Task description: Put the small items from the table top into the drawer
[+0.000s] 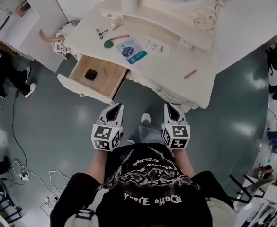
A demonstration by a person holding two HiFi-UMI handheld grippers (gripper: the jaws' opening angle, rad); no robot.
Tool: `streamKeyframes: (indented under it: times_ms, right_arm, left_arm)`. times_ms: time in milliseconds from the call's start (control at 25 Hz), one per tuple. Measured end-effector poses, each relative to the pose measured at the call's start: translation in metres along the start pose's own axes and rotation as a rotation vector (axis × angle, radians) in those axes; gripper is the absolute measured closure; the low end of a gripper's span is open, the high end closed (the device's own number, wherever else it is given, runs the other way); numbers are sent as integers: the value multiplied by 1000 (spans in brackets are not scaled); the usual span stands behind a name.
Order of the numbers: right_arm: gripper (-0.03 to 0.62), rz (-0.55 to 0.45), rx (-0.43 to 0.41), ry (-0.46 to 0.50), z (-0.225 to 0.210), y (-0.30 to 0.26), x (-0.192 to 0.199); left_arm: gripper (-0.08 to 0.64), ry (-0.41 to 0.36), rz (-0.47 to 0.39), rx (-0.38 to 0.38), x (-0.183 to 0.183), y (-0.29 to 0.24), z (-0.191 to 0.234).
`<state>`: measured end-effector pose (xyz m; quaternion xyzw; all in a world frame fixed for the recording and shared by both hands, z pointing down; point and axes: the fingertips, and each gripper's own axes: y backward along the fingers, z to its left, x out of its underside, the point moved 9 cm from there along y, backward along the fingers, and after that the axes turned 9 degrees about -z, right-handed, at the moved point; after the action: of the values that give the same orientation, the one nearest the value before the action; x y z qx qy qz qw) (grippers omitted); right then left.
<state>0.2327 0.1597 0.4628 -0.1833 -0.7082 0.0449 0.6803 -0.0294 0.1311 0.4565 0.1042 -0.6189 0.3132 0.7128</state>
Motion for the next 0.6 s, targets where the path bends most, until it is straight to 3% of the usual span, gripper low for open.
streamKeyframes:
  times_ms: [600]
  right_arm:
    - [581,36,-17,8,-37,-55,-19]
  left_arm:
    - [545,7,31,-3,-17,-67,5]
